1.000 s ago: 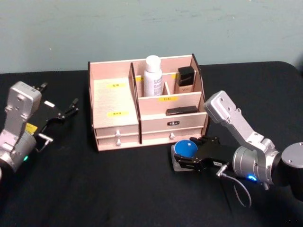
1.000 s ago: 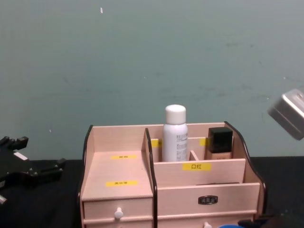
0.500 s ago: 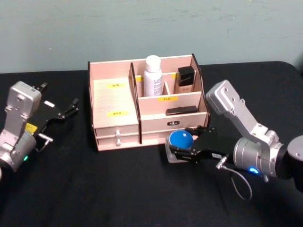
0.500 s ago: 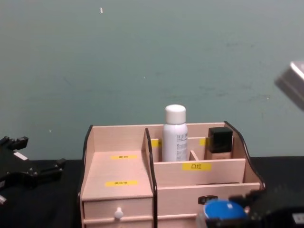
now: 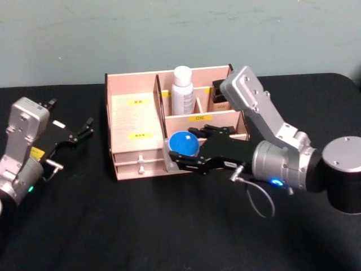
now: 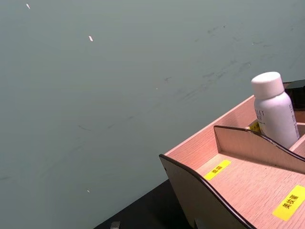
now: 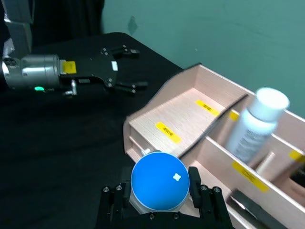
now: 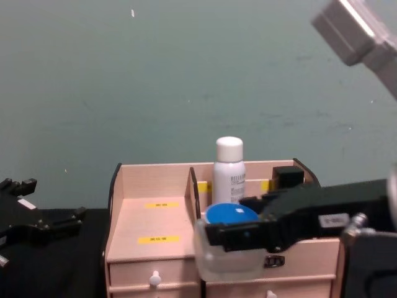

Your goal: Pick up the facial cleanser and watermelon frost from the table and place them into the tiered storage box.

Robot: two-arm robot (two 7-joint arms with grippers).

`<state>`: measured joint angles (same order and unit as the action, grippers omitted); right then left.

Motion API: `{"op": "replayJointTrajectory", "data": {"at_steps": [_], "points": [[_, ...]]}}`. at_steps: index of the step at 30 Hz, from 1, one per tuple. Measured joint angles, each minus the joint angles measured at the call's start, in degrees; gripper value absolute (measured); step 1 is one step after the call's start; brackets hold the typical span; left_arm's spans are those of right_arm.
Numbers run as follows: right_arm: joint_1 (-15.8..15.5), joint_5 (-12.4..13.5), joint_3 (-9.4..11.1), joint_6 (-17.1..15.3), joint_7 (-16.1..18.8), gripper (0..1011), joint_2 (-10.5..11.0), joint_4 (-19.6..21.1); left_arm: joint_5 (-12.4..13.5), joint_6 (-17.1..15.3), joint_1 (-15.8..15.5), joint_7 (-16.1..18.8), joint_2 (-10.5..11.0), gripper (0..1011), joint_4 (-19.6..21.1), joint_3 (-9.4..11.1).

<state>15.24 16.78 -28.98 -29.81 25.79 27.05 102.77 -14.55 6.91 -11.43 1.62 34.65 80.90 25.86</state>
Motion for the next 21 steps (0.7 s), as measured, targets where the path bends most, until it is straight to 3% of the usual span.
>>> {"op": "replayJointTrajectory", "data": {"at_steps": [7,21], "points": [[3.0,-0.4,-2.7,0.0,-0.5,723,-3.1,-2.4,0.0,0.0,0.0,0.0,0.0,1010,0.0,0.0],[9.0,-2.2,-5.9,0.5,-1.4,723,-8.6,-8.8,0.0,0.0,0.0,0.0,0.0,1010,0.0,0.0]]}}
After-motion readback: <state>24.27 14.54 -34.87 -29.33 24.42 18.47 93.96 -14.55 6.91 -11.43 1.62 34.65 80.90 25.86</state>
